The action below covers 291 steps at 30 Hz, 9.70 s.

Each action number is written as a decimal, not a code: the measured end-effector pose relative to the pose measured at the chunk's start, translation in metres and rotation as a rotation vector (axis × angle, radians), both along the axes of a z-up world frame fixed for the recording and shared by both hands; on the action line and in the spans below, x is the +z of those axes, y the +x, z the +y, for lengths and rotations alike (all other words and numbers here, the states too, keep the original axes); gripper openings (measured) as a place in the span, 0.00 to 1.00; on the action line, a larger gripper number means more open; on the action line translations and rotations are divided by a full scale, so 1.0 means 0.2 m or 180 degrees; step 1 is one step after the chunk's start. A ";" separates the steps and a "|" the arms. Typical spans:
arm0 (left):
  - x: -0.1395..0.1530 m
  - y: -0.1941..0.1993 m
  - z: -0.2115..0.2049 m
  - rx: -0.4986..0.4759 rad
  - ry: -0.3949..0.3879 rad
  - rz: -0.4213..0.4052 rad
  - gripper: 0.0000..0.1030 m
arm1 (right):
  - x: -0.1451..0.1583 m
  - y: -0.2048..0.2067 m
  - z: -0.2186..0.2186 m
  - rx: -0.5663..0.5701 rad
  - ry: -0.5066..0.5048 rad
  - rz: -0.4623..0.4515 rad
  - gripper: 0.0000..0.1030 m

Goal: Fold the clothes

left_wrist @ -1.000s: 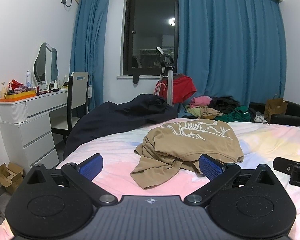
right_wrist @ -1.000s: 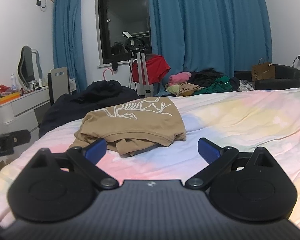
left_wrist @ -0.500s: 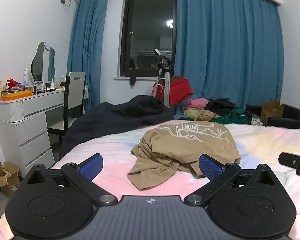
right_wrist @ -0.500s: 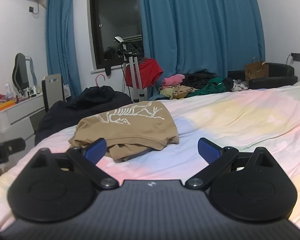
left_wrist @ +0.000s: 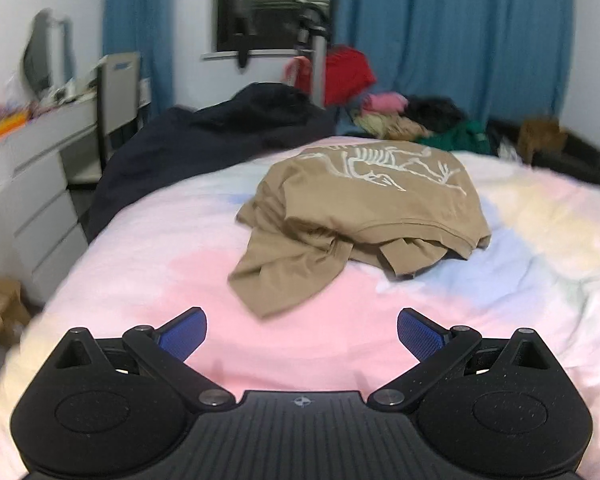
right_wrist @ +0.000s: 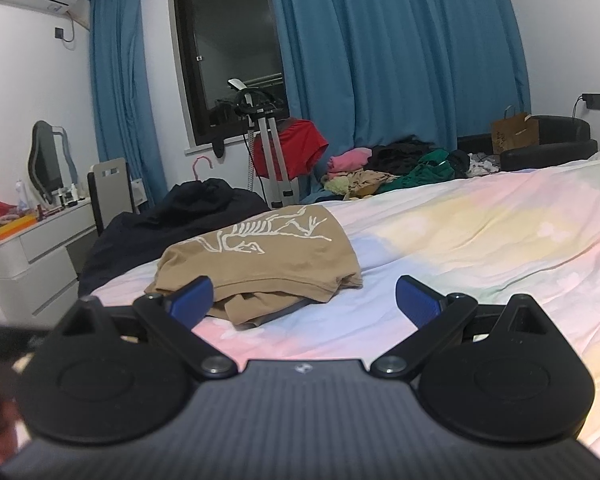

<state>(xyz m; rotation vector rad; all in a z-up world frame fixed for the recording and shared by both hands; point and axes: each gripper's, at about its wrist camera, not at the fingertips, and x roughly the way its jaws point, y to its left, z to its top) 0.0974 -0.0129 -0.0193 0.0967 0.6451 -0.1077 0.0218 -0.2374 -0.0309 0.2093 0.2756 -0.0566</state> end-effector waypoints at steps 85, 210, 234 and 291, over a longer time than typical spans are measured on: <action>0.22 -0.01 0.15 0.0200 -0.0044 -0.1492 1.00 | -0.06 0.52 0.13 0.0162 -0.0406 0.0314 0.09; 2.08 -0.46 0.19 0.0321 -0.0756 -0.2299 1.00 | 1.92 -0.20 -0.25 -0.0343 -0.0416 -0.1076 0.85; -0.17 2.12 -0.18 -0.0176 0.0618 -0.0156 1.00 | -0.05 2.26 -0.56 -0.0291 -0.0324 0.1474 0.84; 0.13 2.47 -0.47 -0.0013 -0.0074 -0.0548 0.11 | 0.10 2.57 -0.45 -0.0229 0.0090 0.0709 0.13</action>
